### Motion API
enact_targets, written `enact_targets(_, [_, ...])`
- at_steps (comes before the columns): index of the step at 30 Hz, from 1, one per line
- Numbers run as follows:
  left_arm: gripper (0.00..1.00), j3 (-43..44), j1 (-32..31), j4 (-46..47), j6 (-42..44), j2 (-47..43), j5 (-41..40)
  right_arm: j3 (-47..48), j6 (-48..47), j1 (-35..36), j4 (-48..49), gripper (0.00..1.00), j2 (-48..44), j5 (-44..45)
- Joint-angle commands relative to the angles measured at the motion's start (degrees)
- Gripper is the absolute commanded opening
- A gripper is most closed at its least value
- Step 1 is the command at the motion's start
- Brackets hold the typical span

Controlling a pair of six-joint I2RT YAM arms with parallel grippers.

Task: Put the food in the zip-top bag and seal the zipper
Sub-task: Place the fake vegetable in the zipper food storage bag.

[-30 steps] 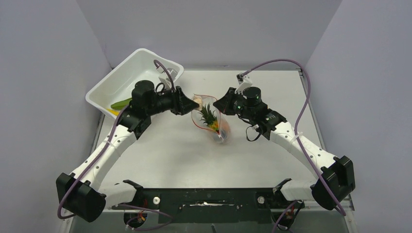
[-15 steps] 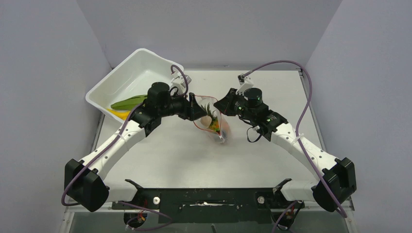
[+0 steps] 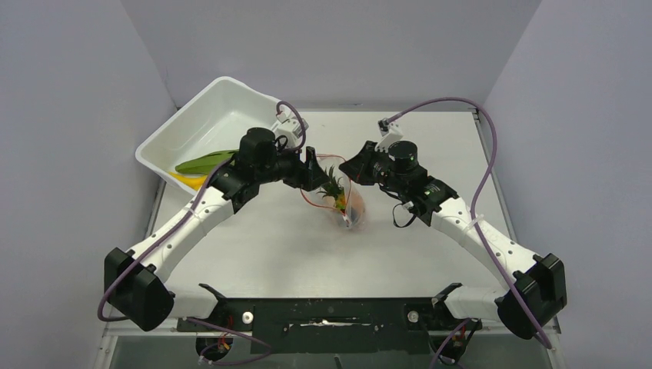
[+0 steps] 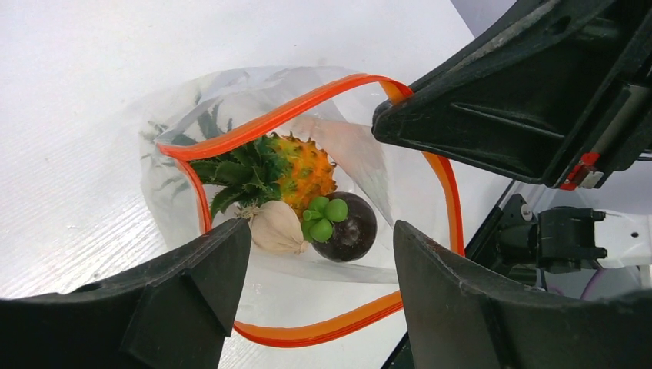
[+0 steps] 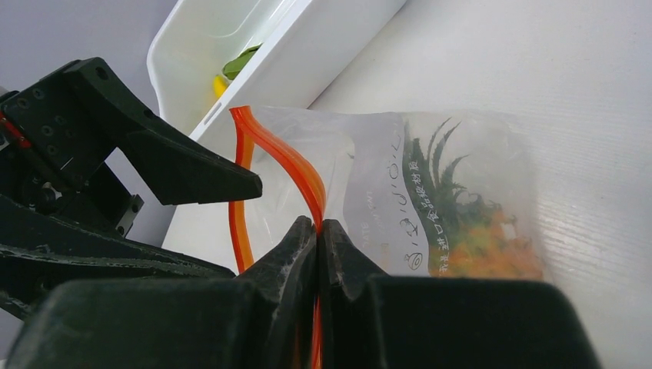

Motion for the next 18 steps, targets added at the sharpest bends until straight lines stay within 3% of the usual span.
enact_targets(1, [0.68, 3.64, -0.20, -0.58, 1.46, -2.76, -4.46, 0.77, -1.16, 0.44, 4.52, 0.00, -2.03, -0.40])
enact_targets(14, [0.71, 4.77, 0.74, -4.50, 5.48, -8.55, -19.08, -0.11, -3.16, 0.48, 3.23, 0.00, -3.79, 3.11])
enact_targets(18, [0.72, 5.12, 3.66, -7.82, 5.26, -8.73, -23.03, -0.47, -3.61, 0.43, 3.21, 0.00, -4.62, 2.96])
